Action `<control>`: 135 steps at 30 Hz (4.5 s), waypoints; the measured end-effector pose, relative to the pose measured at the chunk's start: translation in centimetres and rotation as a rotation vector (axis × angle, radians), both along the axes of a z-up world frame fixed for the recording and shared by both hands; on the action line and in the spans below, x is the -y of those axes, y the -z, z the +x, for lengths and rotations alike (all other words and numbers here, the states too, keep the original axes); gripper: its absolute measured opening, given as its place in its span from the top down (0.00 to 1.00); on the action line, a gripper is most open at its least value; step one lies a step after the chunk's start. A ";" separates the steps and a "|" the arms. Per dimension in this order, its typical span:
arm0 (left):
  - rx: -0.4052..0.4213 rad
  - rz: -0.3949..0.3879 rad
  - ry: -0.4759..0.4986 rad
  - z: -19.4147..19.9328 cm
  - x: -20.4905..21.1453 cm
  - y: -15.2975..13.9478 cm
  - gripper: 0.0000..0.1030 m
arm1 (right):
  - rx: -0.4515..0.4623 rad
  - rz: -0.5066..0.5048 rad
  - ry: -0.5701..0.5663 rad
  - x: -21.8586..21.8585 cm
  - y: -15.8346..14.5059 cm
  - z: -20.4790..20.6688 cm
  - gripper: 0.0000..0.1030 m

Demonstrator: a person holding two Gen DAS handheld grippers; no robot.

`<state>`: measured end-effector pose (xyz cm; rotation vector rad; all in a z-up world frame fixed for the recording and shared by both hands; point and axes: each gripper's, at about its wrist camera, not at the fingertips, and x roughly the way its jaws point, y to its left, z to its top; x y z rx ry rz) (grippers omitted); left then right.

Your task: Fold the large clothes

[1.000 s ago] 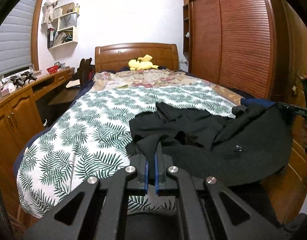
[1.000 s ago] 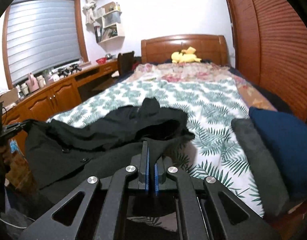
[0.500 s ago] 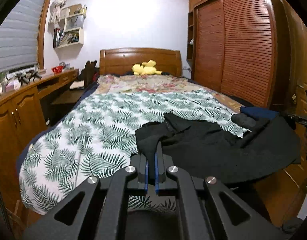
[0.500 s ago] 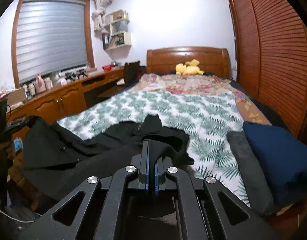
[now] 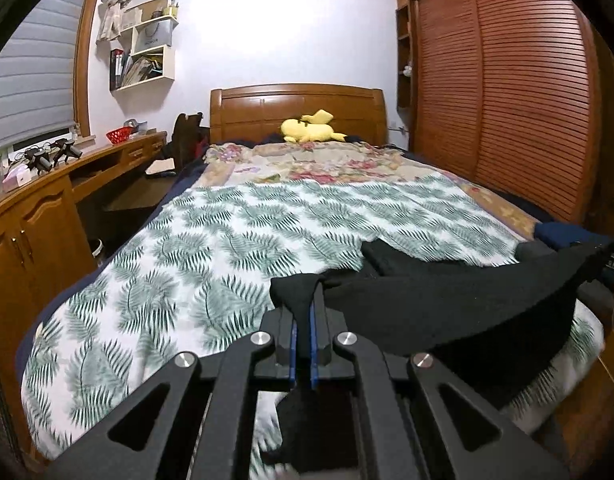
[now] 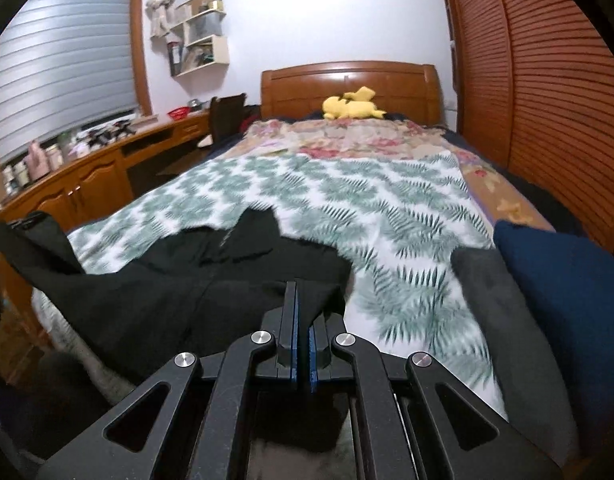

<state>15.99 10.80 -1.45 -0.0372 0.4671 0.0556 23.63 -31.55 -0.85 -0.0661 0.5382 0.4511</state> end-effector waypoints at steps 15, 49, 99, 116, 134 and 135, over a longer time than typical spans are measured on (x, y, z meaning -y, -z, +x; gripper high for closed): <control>0.001 -0.059 -0.048 15.1 -4.0 2.2 0.98 | -0.047 -0.037 0.075 -5.9 2.4 20.9 0.99; -0.123 -0.105 0.144 17.0 -1.0 5.8 0.77 | -0.045 -0.280 0.022 -15.3 5.9 21.0 0.27; -0.354 -0.139 0.299 9.0 5.6 13.3 0.75 | -0.306 -0.251 -0.203 -22.3 15.0 8.1 0.32; -0.267 -0.112 0.405 9.4 11.2 11.3 0.75 | -0.181 -0.244 0.083 -7.6 9.3 6.1 0.32; -0.320 -0.068 0.437 10.6 14.6 13.6 0.74 | -0.314 -0.074 0.178 -1.6 14.2 8.9 0.23; -0.321 -0.068 0.437 10.7 14.5 13.6 0.74 | -0.313 -0.073 0.177 -1.7 14.3 8.9 0.23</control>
